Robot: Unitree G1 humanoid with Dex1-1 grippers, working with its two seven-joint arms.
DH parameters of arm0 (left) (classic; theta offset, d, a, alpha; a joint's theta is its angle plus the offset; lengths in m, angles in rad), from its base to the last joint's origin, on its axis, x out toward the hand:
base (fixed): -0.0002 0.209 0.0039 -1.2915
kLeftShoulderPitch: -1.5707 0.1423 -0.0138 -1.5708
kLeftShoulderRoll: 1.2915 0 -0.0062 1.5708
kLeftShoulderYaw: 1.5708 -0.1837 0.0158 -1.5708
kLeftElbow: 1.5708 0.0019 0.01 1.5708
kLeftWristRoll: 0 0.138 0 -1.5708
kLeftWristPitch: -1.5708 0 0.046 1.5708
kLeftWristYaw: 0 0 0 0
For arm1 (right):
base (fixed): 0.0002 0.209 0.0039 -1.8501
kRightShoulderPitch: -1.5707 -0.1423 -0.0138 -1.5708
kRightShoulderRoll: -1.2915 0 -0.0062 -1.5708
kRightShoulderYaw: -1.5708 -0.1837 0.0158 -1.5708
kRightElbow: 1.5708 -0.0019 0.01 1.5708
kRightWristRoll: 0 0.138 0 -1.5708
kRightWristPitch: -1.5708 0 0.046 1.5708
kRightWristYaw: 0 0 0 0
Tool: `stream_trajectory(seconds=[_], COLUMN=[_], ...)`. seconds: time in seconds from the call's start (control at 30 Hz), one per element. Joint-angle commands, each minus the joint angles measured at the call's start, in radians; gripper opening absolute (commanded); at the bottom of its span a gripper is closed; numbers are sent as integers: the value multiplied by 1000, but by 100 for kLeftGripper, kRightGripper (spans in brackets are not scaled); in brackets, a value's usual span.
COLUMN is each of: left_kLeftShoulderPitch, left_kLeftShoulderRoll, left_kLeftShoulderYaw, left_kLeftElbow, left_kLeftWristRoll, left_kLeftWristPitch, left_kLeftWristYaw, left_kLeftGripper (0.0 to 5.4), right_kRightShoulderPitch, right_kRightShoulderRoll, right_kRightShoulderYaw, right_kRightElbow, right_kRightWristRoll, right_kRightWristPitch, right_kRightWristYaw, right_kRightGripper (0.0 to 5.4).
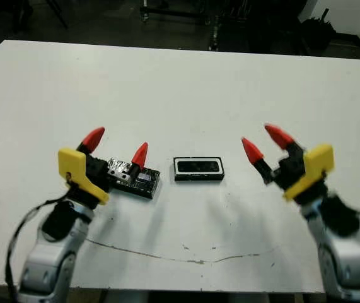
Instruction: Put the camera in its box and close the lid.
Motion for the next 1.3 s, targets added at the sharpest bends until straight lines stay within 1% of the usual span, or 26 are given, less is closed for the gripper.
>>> stream_trajectory(seconds=[0.03, 0.17, 0.23, 0.3, 0.37, 0.43, 0.5, 0.6, 0.7, 0.8, 0.87, 0.93, 1.07, 1.23, 1.3], left_kLeftShoulderPitch=[-111, -270, -362, -439, -522, -609, -674, -768, -819, -848, -870, -895, -924, -926, -932], left_kLeftShoulderRoll=[164, 324, 372, 407, 433, 437, 437, 437, 402, 373, 373, 382, 395, 382, 377], left_kLeftShoulderYaw=[17, -15, -43, -72, -108, -150, -187, -260, -287, -334, -397, -466, -559, -600, -629], left_kLeftElbow=[78, 187, 265, 325, 403, 532, 633, 756, 871, 978, 1025, 1036, 1039, 1065, 1077], left_kLeftWristRoll=[-21, -10, -1, 7, 18, 32, 58, 123, 142, 107, 80, 52, 22, 19, 15], left_kLeftWristPitch=[-31, -34, -41, -19, 1, -47, -93, -159, -233, -329, -350, -345, -349, -403, -378], left_kLeftWristYaw=[-207, -428, -529, -604, -692, -815, -911, -1041, -1135, -1179, -1180, -1180, -1180, -1180, -1180], left_kLeftGripper=[540, 540, 540, 540, 540, 540, 540, 540, 540, 540, 540, 540, 540, 540, 540], right_kRightShoulderPitch=[79, 130, 144, 148, 148, 143, 138, 132, 129, 125, 124, 121, 120, 124, 125], right_kRightShoulderRoll=[43, 68, 73, 76, 75, 71, 67, 67, 66, 62, 61, 60, 63, 62, 59], right_kRightShoulderYaw=[-13, -7, -7, -7, -10, -17, -21, -28, -30, -32, -34, -39, -45, -45, -46], right_kRightElbow=[-21, -35, -38, -42, -44, -36, -30, -39, -44, -39, -41, -35, -34, -43, -43], right_kRightWristRoll=[24, 20, 13, 16, 20, 31, 31, 19, 21, 21, 24, 27, 30, 19, 20], right_kRightWristPitch=[-64, -72, -80, -81, -85, -98, -112, -100, -91, -95, -92, -98, -96, -83, -86], right_kRightWristYaw=[-53, -107, -128, -143, -153, -152, -154, -180, -196, -203, -208, -208, -213, -231, -231], right_kRightGripper=[205, 147, 119, 86, 57, 29, 1, 1, 1, 1, 1, 1, 1, 1, 1])
